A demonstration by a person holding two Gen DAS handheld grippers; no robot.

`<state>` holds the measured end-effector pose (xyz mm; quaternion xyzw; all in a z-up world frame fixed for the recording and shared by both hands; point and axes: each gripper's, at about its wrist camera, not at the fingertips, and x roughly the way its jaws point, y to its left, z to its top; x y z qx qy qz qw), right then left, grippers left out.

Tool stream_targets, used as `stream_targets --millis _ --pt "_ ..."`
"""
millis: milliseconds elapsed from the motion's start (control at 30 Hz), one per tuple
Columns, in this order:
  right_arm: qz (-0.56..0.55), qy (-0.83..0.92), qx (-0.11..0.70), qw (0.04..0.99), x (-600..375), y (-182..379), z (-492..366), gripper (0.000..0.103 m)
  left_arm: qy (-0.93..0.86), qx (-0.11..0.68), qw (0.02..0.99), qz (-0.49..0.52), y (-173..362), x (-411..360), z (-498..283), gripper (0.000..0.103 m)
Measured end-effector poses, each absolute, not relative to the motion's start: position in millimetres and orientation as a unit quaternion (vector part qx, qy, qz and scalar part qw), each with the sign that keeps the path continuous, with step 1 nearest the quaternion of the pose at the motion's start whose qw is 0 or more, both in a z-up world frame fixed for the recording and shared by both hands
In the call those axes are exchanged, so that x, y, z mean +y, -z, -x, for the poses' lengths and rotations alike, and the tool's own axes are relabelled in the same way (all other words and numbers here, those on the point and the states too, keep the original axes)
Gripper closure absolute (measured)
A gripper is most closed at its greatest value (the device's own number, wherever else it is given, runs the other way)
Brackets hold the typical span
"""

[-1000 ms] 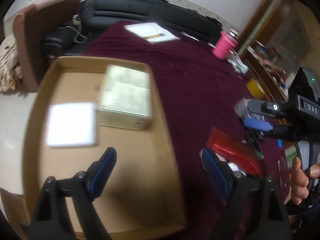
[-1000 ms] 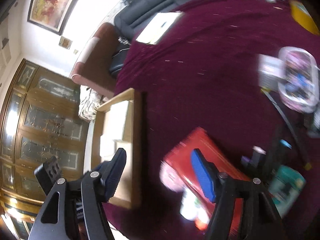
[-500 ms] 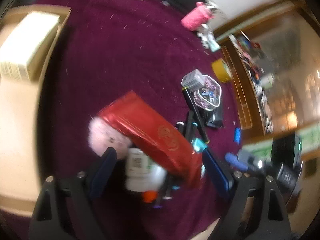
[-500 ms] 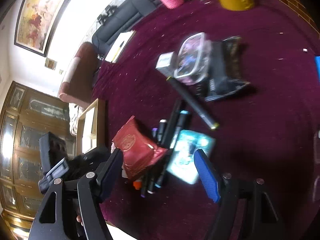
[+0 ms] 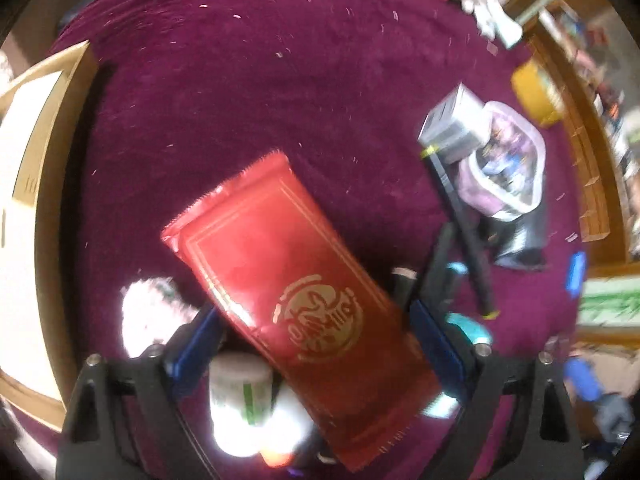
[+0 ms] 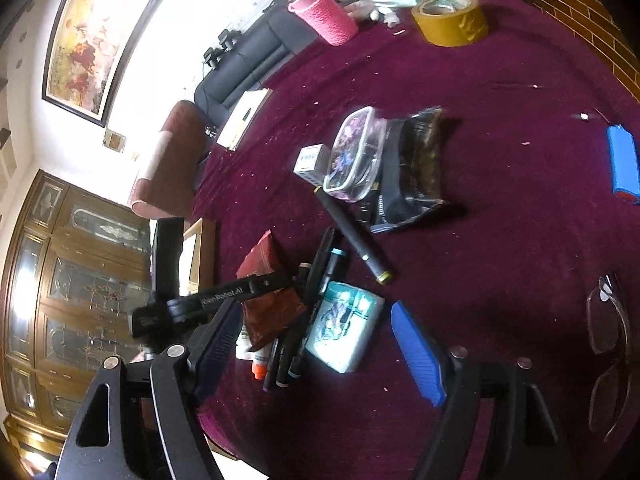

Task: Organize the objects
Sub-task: 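Move the left tool to the red foil bag and grasp it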

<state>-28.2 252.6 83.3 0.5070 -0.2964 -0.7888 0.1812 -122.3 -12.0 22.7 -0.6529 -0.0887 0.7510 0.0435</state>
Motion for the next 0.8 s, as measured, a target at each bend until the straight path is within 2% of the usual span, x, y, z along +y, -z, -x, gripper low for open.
stream_targets --millis 33,100,267,467,667,733,800 --pt "-0.508 0.788 -0.297 0.181 253.5 -81.5 28.2 0.021 -0.760 -0.073 0.047 0.644 -19.6 -9.3 121.7 0.011" --pt "-0.516 0.783 -0.297 0.181 253.6 -75.0 28.3 0.021 -0.782 -0.046 0.056 0.619 -21.2 -7.8 116.2 0.018" --pt "-0.552 0.764 -0.290 0.167 243.6 -52.9 35.0 0.020 -0.803 -0.073 0.094 0.584 -33.6 -23.0 96.8 0.037" --pt "-0.602 0.735 -0.280 0.138 219.9 -25.3 41.4 0.020 -0.829 -0.076 0.128 0.540 -58.1 -34.7 59.4 0.045" --pt "-0.626 0.736 -0.237 0.101 193.9 -15.5 45.9 0.020 -0.828 -0.070 0.140 0.538 -63.0 -44.8 41.1 0.045" --pt "-0.632 0.744 -0.198 0.082 180.5 -13.2 52.4 0.020 -0.817 -0.096 0.142 0.550 -57.3 -47.6 46.1 0.042" --pt "-0.634 0.754 -0.158 0.076 165.7 -11.7 56.9 0.014 -0.813 -0.111 0.135 0.556 -55.7 -53.4 47.9 0.037"
